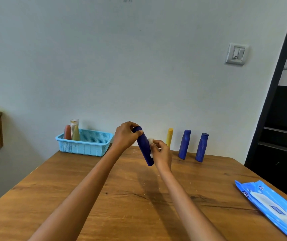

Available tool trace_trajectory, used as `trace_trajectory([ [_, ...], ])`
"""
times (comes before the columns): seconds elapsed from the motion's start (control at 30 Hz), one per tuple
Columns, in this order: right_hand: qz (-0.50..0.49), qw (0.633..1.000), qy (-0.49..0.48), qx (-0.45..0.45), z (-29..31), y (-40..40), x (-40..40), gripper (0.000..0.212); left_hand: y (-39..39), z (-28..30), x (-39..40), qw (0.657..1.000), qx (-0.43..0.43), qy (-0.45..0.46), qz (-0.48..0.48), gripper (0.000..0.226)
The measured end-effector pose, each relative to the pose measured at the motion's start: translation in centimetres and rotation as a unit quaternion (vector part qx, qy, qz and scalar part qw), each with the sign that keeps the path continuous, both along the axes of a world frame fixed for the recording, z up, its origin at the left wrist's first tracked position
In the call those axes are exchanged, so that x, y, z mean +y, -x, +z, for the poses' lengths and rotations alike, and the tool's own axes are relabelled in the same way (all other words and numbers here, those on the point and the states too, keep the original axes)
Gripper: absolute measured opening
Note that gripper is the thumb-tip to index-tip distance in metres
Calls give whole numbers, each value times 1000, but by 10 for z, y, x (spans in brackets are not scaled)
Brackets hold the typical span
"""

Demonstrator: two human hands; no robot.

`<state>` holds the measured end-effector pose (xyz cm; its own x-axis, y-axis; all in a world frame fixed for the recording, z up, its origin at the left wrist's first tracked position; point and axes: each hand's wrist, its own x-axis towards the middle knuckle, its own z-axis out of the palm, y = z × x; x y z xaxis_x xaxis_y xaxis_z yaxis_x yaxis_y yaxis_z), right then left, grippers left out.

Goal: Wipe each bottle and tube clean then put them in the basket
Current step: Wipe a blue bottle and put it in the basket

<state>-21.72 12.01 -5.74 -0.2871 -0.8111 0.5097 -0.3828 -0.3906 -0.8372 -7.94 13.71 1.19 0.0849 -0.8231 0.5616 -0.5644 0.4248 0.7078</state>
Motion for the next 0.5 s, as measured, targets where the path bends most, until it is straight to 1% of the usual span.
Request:
trace_trajectory([
  [0.17,29,997,67,-36,22,-17,8,24,14,-2,3,998,-61,-1,-5,30],
  [0.27,46,996,68,-44,27,-18,11,25,13,-1,4,998,-55,-10,3,29],
  [0.33,58,998,22,-30,22,-14,11,23,10,-3,5,998,-51,-22,12,28],
  [0.43,72,994,-82,-16,12,-8,10,20,11,-8,4,998,-49,-43,22,29],
  [0.5,88,990,-110,-30,13,-5,10,18,13,-9,4,997,-48,-56,17,32],
])
